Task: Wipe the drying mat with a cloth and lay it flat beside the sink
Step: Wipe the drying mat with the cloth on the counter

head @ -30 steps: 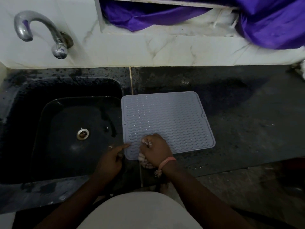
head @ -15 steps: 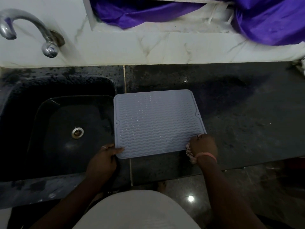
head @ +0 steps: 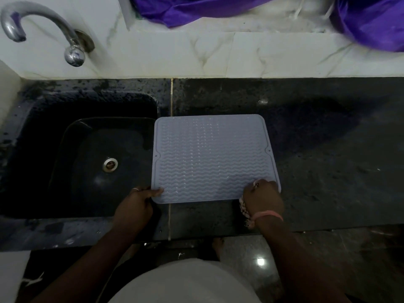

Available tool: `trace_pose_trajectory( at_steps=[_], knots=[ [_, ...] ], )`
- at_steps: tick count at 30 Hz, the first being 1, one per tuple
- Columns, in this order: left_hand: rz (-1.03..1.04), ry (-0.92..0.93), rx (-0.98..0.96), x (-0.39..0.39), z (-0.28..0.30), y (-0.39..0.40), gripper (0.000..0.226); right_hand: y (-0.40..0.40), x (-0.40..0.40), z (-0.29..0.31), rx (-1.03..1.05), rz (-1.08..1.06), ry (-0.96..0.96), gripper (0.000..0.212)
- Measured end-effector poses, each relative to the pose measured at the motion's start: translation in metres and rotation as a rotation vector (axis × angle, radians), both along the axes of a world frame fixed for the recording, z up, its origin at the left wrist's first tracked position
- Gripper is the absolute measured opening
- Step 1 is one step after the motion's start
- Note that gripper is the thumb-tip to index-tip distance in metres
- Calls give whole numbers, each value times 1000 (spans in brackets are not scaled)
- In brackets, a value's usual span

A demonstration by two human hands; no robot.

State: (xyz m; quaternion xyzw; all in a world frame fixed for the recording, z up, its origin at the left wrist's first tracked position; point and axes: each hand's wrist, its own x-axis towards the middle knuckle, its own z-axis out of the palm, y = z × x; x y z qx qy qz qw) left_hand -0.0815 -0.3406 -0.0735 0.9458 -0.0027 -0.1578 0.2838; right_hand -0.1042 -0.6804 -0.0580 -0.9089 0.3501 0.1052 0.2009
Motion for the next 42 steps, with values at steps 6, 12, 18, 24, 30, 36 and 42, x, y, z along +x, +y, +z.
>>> trace_pose_trajectory(
  at_steps=[6,12,18,24,30,36,42],
  knots=[
    [-73,13,-25,6,-1,9,51,53,-5,0,37,50,-152,22],
    [-170,68,-45,14,2,21,57,106,1,9,89,102,-126,22],
    [-229,62,-104,17,-3,28,65,147,6,11,100,155,-115,21],
    [-236,60,-189,16,-3,30,68,190,7,11,103,297,-83,35],
    [-217,45,-258,8,-10,44,60,216,9,4,104,423,-105,26],
    [-180,68,-339,6,-12,49,56,227,12,2,104,519,-122,28],
    [-58,135,-434,-1,-15,46,50,233,18,2,257,530,-129,21]
  ],
)
